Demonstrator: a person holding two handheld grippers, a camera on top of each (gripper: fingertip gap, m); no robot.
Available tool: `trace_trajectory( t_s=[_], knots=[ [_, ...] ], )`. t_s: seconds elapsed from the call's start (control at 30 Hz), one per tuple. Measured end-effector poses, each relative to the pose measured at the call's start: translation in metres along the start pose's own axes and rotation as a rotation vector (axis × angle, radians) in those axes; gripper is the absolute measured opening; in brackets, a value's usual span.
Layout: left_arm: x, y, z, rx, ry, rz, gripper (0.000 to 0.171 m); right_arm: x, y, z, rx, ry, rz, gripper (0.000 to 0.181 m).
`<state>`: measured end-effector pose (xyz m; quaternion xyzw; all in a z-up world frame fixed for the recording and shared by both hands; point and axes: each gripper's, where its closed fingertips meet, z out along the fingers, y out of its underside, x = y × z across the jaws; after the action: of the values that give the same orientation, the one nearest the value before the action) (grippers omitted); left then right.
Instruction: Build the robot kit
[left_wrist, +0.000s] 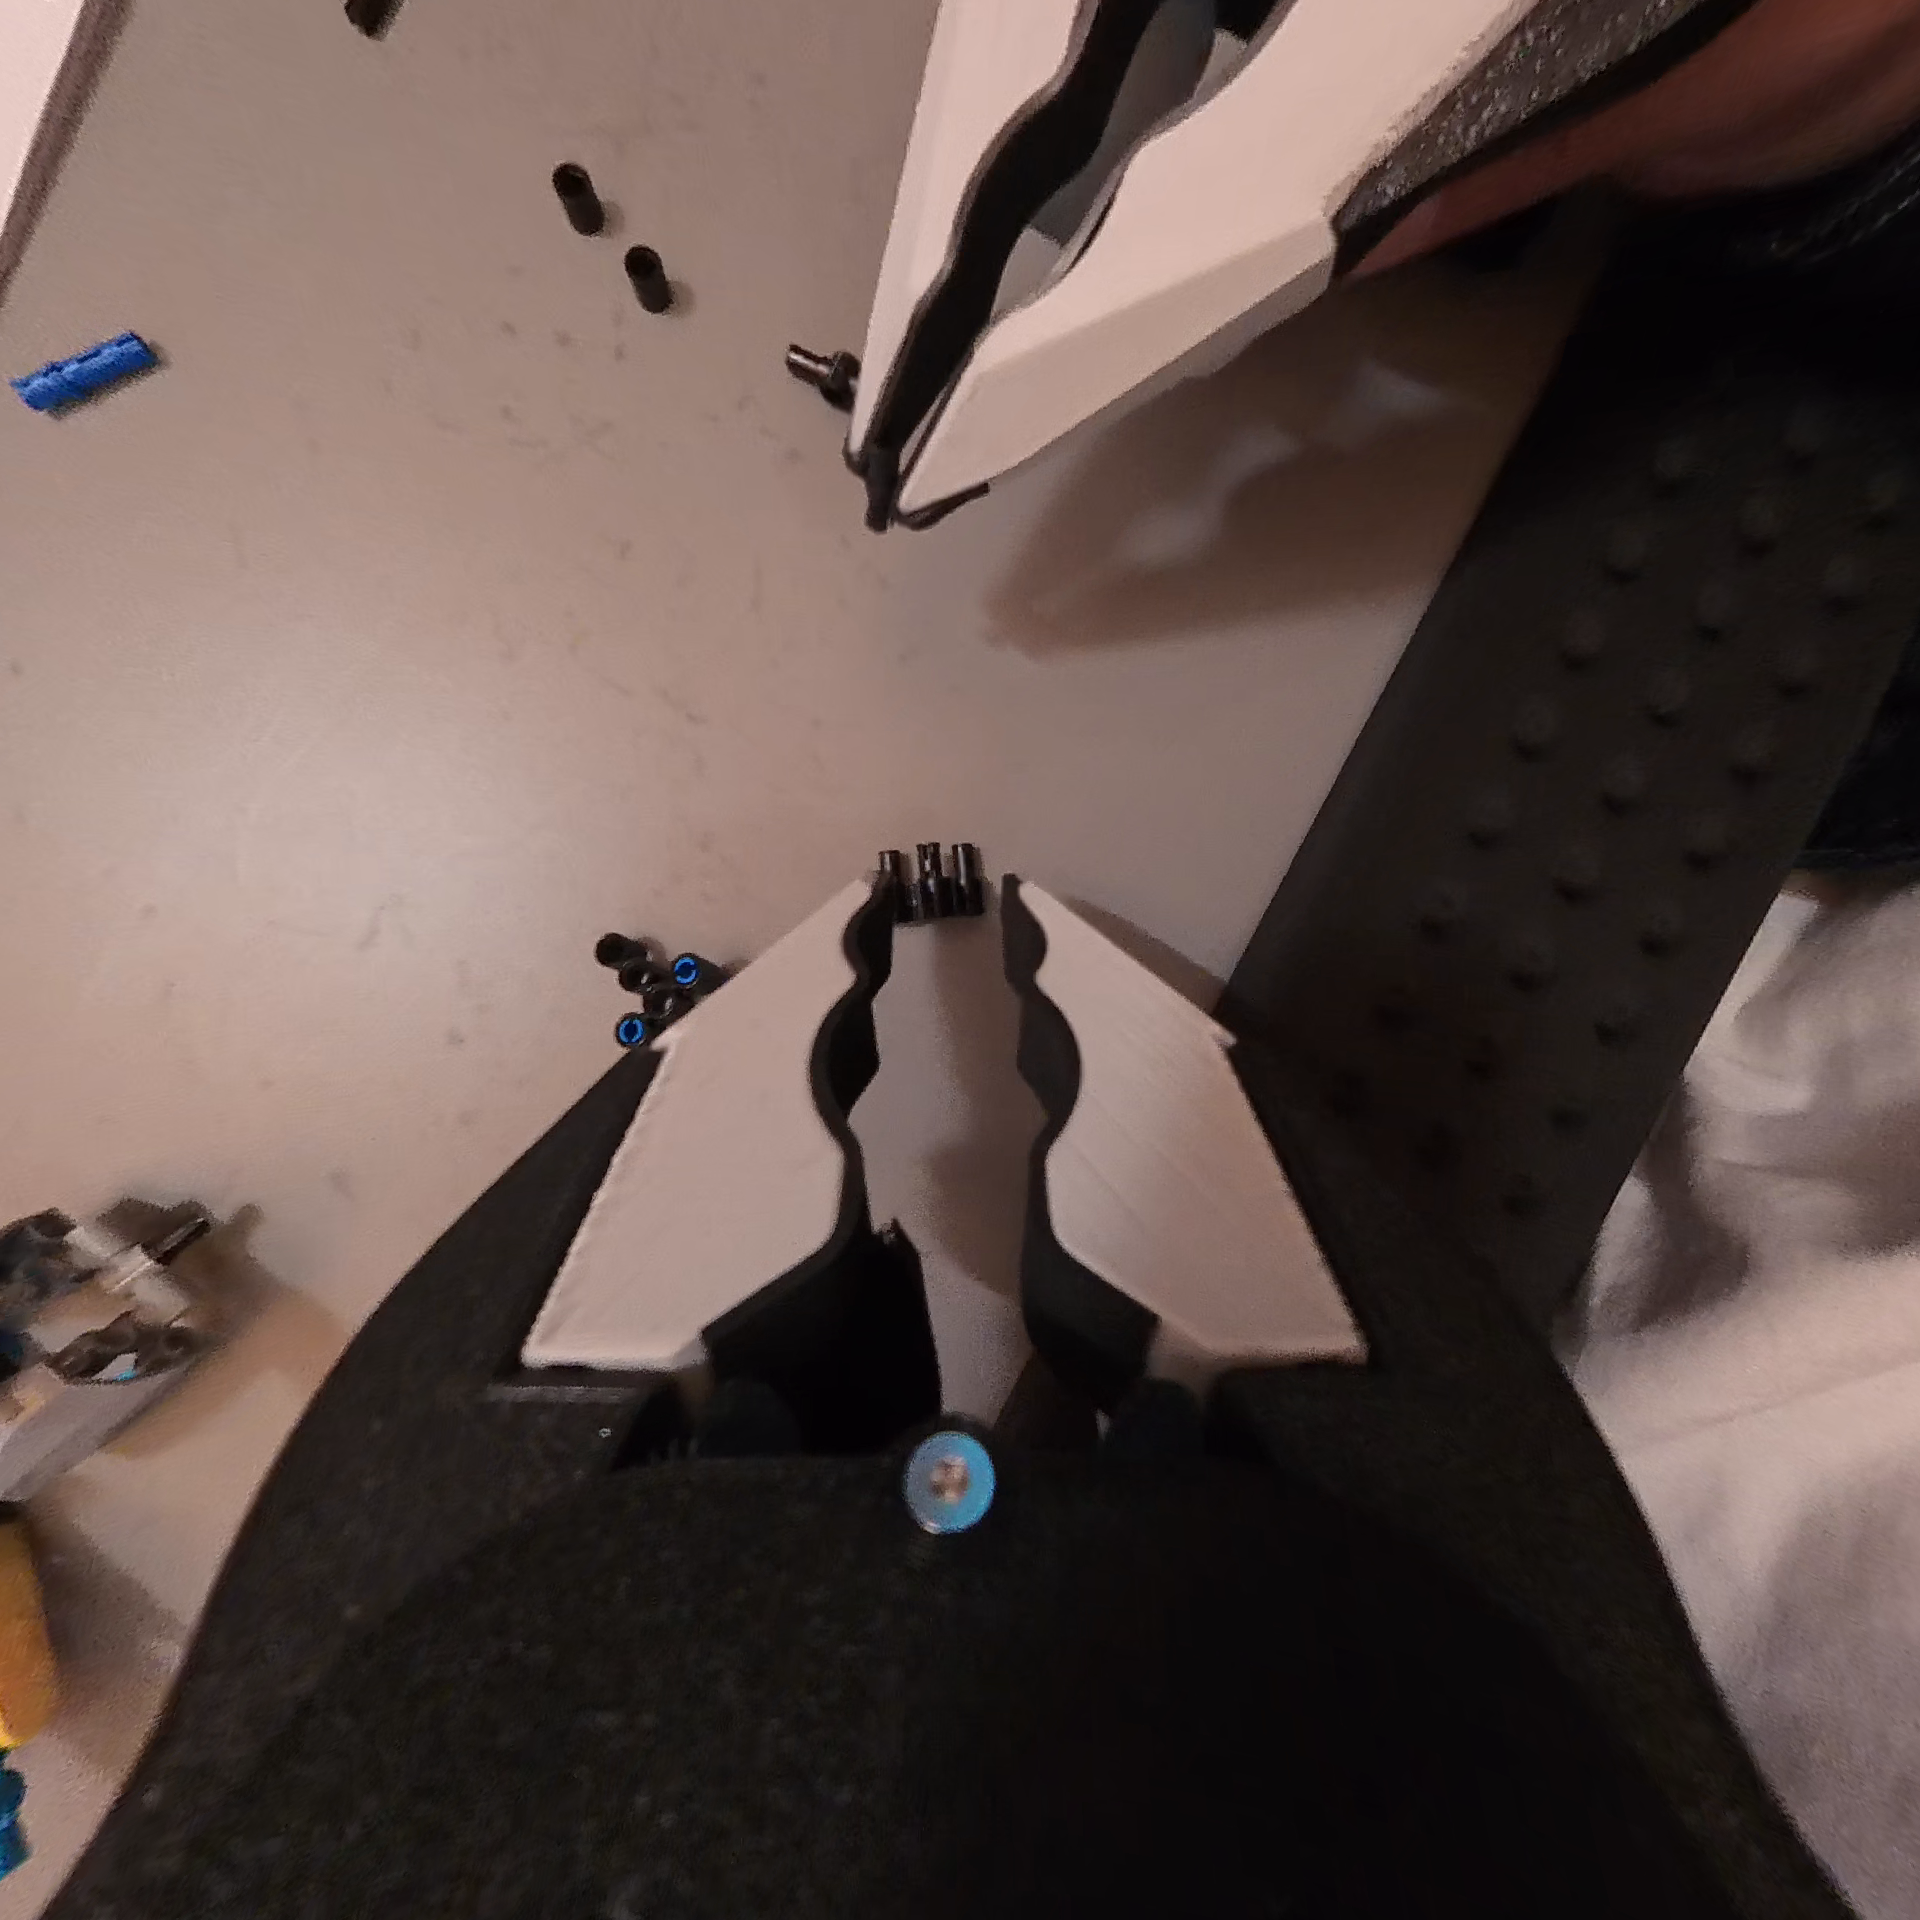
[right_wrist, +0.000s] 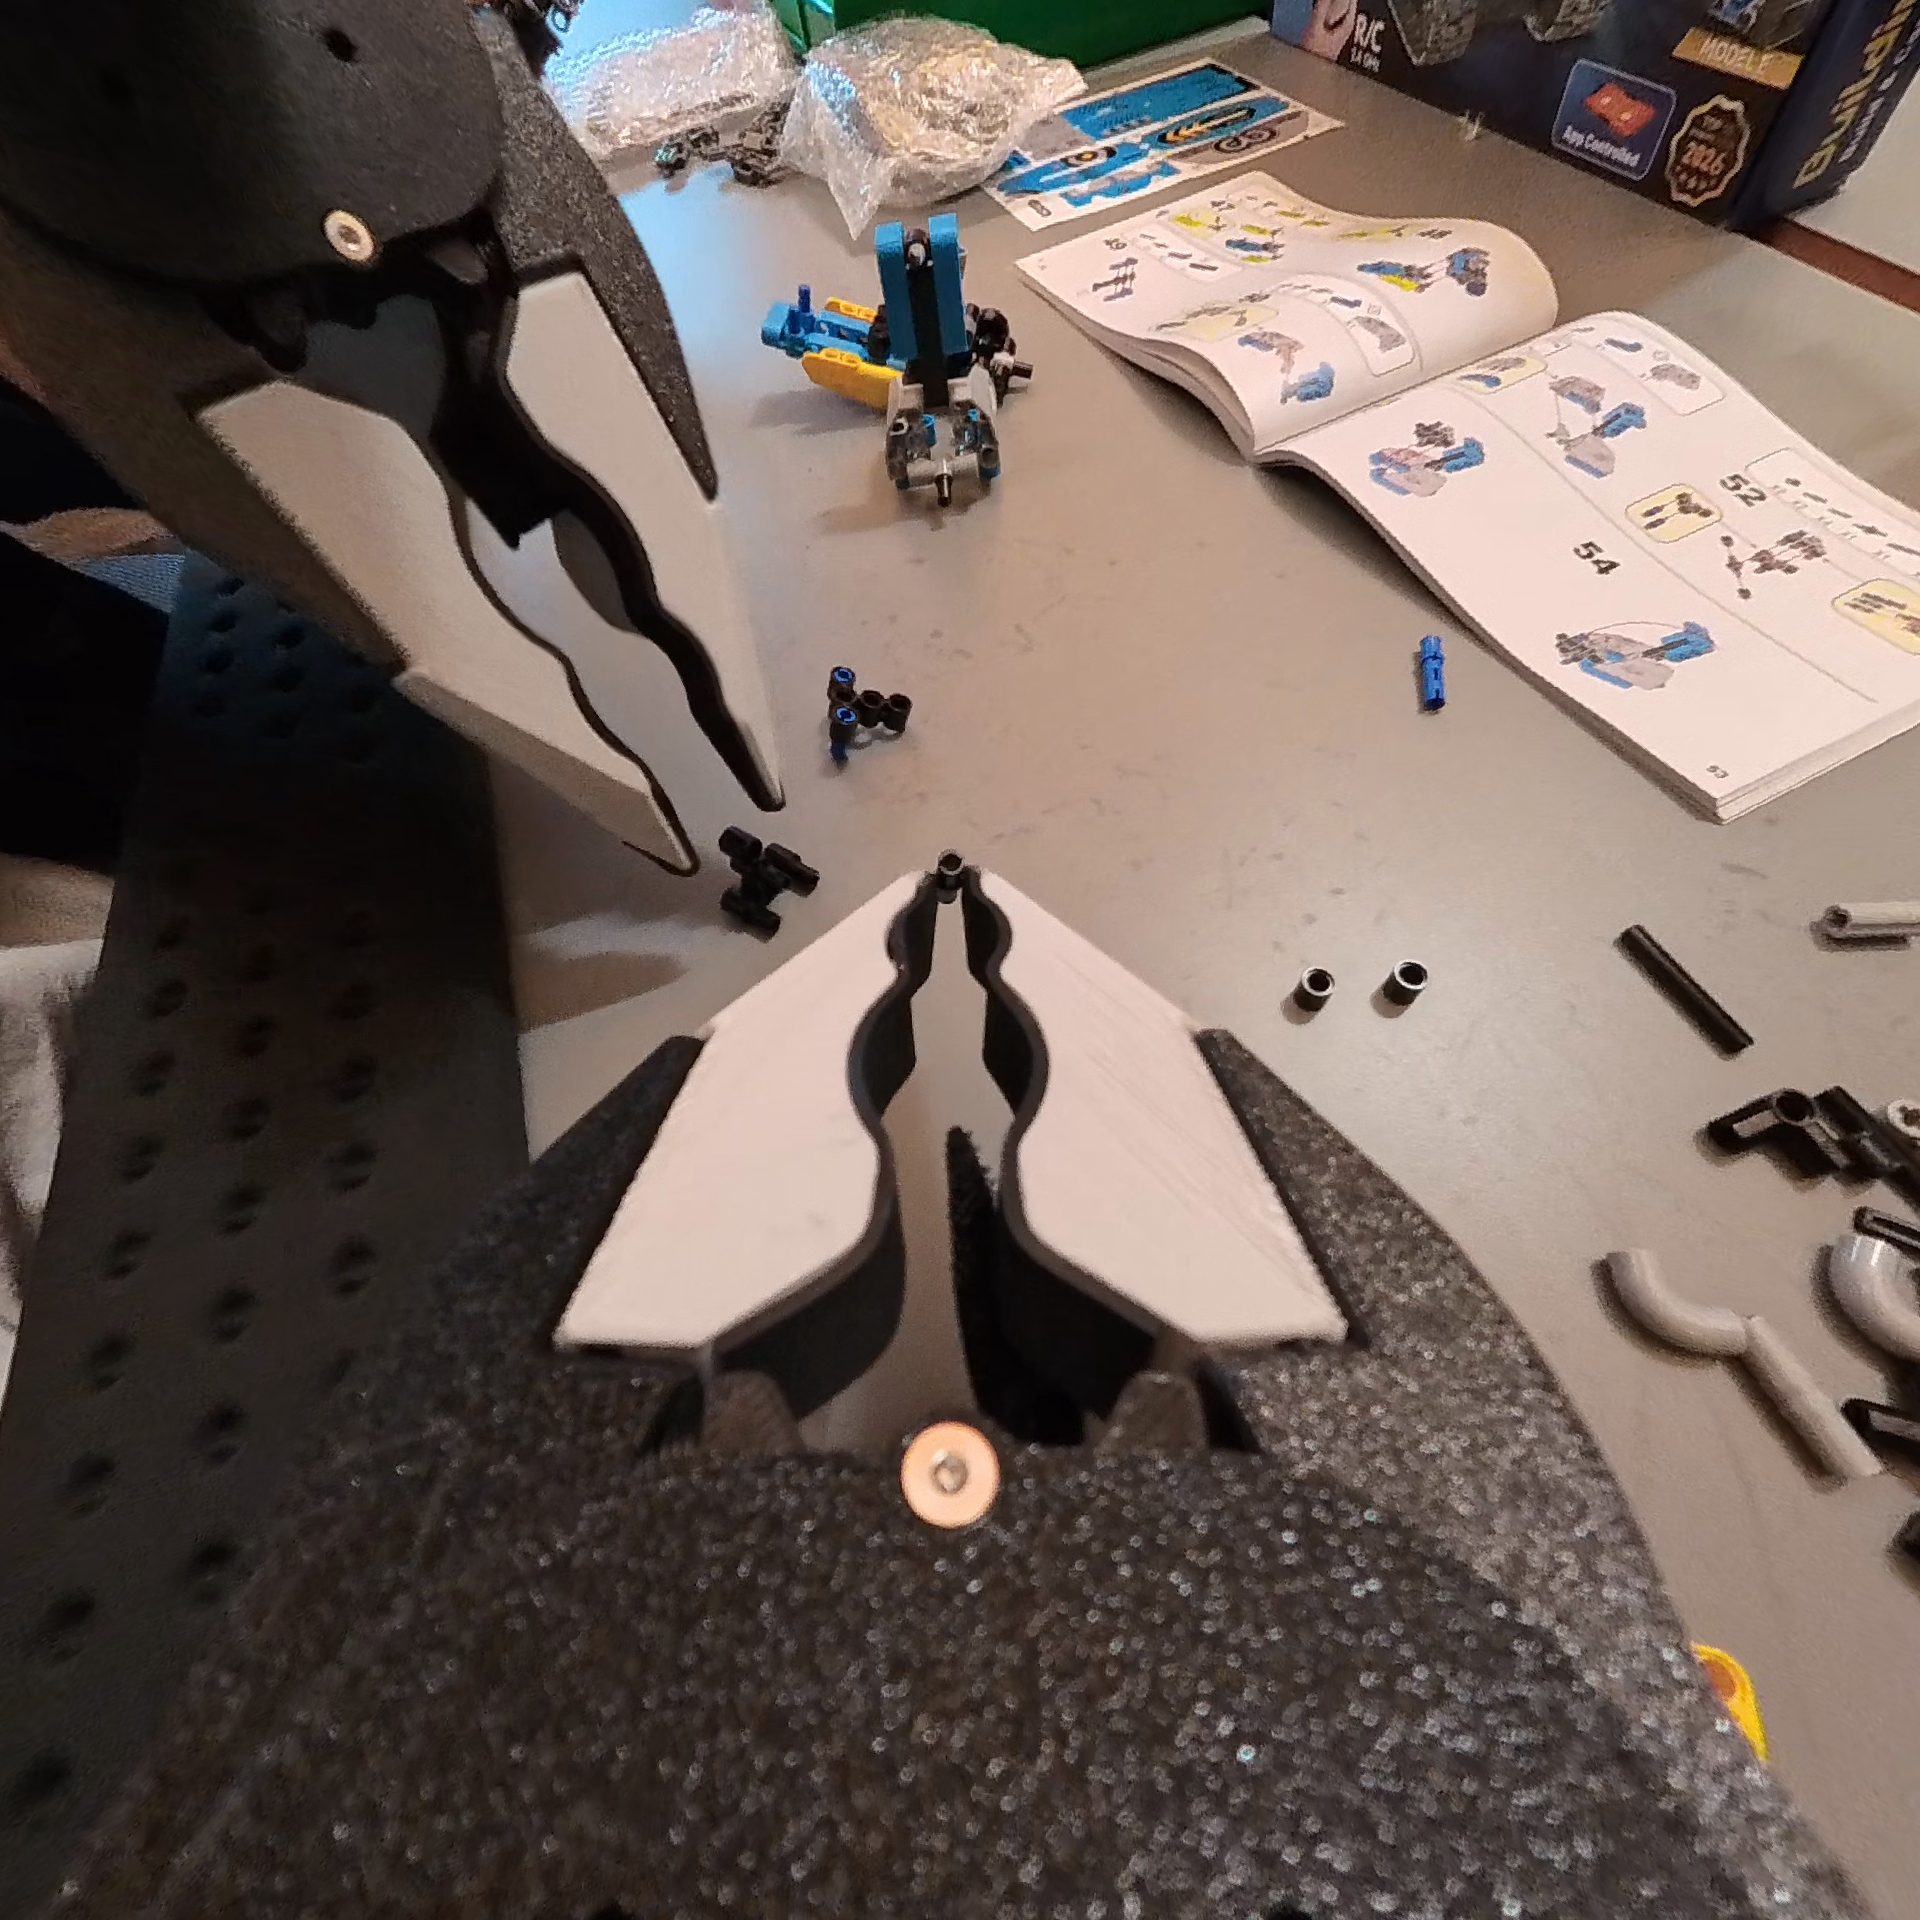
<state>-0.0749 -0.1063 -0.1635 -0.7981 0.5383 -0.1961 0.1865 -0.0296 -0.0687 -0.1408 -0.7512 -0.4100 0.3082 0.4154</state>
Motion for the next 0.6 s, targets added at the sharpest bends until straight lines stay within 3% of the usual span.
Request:
trace_trajectory(
  t_s=[0.2, 0.43, 0.5, 0.6],
  knots=[
    [-0.003, 0.008, 0.009, -0.108, -0.047, 0.021, 0.015, -0.002, -0.001, -0.001, 0.009, -0.022, 0.009, 0.004],
    [-0.012, 0.007, 0.012, -0.093, -0.075, 0.049, 0.007, 0.0, -0.001, -0.002, 0.019, -0.029, 0.032, 0.004],
    [-0.003, -0.016, -0.003, 0.119, 0.047, -0.034, 0.007, -0.001, -0.009, -0.008, 0.083, -0.083, 0.106, 0.004],
    [0.001, -0.055, -0.041, 0.498, 0.277, -0.252, 0.007, -0.01, -0.041, -0.026, 0.293, -0.279, 0.302, 0.004]
  ],
)
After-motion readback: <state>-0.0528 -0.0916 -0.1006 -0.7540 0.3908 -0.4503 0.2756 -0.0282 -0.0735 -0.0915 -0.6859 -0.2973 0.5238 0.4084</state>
